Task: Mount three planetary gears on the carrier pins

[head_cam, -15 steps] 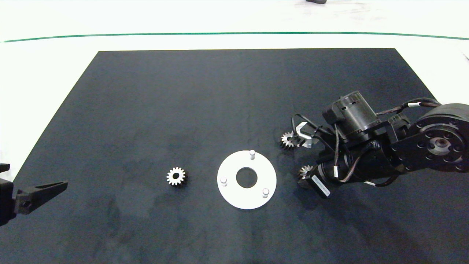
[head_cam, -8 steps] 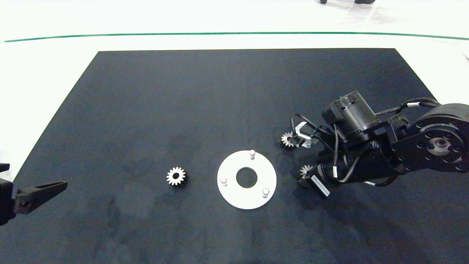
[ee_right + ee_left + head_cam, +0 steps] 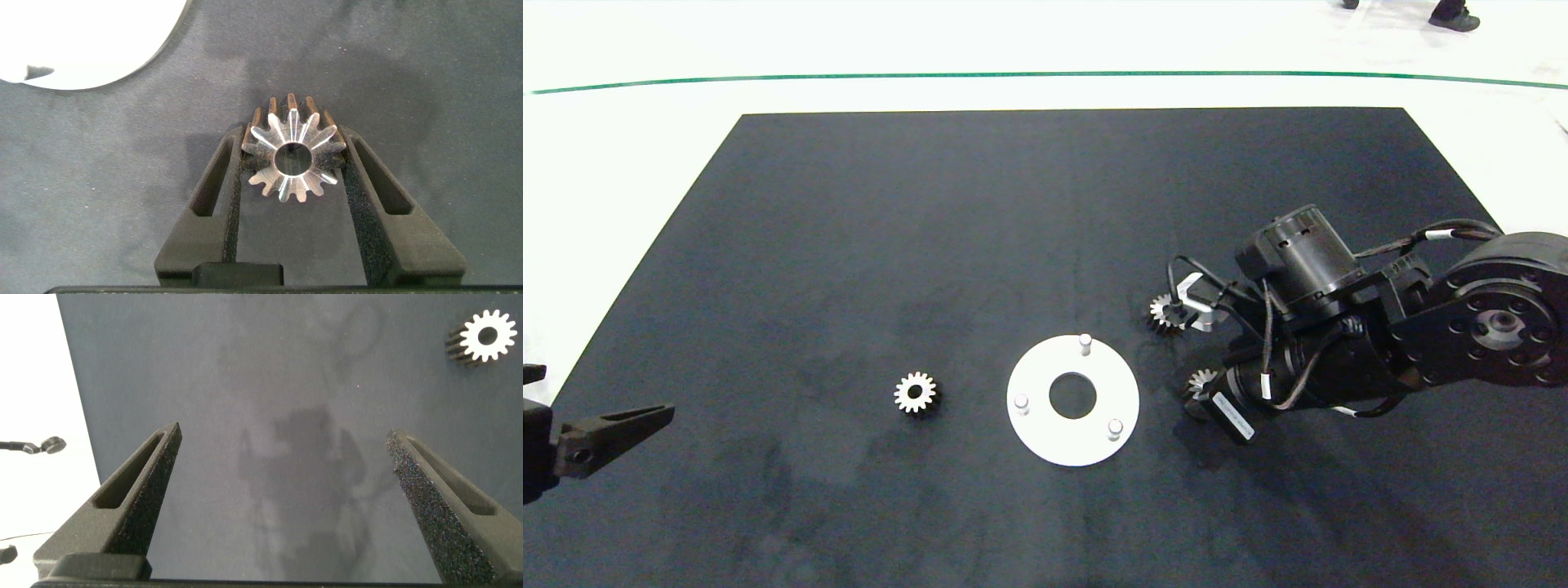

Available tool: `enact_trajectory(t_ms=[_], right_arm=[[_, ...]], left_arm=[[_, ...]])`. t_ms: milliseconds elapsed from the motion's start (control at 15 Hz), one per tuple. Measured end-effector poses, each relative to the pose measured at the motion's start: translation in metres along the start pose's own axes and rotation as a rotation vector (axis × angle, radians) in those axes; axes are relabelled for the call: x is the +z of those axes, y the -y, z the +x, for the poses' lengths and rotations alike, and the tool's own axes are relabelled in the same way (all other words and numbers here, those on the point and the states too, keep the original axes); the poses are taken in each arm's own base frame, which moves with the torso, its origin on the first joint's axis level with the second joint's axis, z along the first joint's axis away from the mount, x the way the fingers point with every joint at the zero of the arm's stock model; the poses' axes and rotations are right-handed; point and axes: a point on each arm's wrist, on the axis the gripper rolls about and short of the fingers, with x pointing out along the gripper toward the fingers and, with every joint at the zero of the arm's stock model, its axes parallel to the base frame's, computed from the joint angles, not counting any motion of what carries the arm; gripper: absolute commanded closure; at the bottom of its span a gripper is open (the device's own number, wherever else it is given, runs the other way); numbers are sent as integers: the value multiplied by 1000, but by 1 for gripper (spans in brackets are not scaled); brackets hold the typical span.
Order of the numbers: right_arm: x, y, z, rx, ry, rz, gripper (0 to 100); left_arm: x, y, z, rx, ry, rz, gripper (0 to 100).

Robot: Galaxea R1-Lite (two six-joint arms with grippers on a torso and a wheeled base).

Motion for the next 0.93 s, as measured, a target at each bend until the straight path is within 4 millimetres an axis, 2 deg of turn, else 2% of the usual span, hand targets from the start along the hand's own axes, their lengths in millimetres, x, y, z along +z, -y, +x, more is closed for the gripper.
enact_trajectory(t_ms=[467,933], right_arm=[[10,-7,-10,8,49,-10,72],[39,-33,-40,26,181,-45,72]], left_arm=[[0,0,-2,2,4,0,0],[0,-1,-8,14,28,19,0]])
